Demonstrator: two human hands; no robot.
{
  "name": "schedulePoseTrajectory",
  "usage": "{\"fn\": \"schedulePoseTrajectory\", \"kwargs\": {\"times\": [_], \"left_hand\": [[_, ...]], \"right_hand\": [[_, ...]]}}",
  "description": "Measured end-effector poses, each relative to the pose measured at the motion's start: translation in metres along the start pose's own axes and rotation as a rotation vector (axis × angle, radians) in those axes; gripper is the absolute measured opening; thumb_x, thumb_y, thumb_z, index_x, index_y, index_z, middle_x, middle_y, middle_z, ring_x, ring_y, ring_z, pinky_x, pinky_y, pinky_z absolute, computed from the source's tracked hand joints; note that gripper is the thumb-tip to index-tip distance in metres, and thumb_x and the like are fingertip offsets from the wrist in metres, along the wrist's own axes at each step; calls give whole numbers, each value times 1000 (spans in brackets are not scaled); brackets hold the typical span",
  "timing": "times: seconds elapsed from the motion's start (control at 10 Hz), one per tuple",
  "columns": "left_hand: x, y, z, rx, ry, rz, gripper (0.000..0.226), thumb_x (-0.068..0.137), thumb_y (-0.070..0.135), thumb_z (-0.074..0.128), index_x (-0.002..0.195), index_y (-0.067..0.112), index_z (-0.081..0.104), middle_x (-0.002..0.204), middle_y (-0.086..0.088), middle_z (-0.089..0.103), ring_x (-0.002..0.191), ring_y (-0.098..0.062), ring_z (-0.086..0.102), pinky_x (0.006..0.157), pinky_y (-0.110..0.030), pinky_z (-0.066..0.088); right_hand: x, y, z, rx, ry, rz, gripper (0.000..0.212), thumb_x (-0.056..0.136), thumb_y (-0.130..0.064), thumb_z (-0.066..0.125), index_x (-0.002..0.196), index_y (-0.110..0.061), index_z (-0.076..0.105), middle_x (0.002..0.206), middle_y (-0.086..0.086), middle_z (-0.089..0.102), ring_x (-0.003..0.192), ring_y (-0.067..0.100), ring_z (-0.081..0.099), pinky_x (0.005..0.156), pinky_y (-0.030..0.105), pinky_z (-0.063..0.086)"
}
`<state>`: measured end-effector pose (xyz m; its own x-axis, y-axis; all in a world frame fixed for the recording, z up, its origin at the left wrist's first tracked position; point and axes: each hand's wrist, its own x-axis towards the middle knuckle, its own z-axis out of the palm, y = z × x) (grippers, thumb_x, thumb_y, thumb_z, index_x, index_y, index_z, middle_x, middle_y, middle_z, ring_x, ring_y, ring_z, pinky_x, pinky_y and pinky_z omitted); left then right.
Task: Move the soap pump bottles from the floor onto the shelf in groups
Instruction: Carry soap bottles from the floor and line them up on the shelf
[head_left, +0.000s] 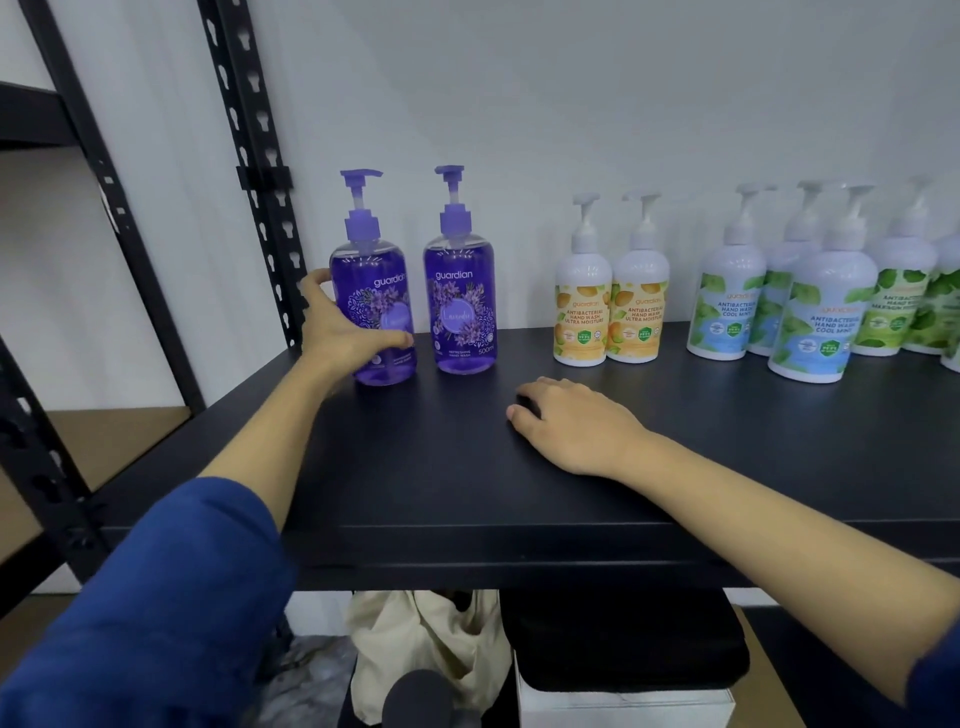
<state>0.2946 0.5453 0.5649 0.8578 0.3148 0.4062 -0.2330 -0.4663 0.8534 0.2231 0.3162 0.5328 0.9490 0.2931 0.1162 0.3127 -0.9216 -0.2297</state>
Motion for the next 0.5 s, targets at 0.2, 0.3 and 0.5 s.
{"fn": "schedulePoseTrajectory", "kwargs": {"times": [0.2,0.3,0.5], "left_hand": [[1,5,-1,-77,-153,-65,104,65,2,82,144,18,17,120,0,47,105,-15,52,85,-31,49],[-1,7,14,14,36,-107,116,55,24,91,142,21,15,138,-9,33,124,-24,40,106,-39,38],[-2,1,20,23,124,10,102,56,19,90,132,14,24,133,-10,43,119,-24,49,98,-35,43]], "right_hand": [[0,-1,0,-9,2,3,48,100,-41,30,134,-13,47,136,7,49,124,26,44,100,40,38],[0,-2,-1,-13,6,6,48,100,-42,30,135,-13,46,137,6,48,125,26,44,99,40,37],[-1,-3,-1,-19,7,7,48,100,-41,30,135,-13,46,138,7,48,125,26,44,99,40,37]]}}
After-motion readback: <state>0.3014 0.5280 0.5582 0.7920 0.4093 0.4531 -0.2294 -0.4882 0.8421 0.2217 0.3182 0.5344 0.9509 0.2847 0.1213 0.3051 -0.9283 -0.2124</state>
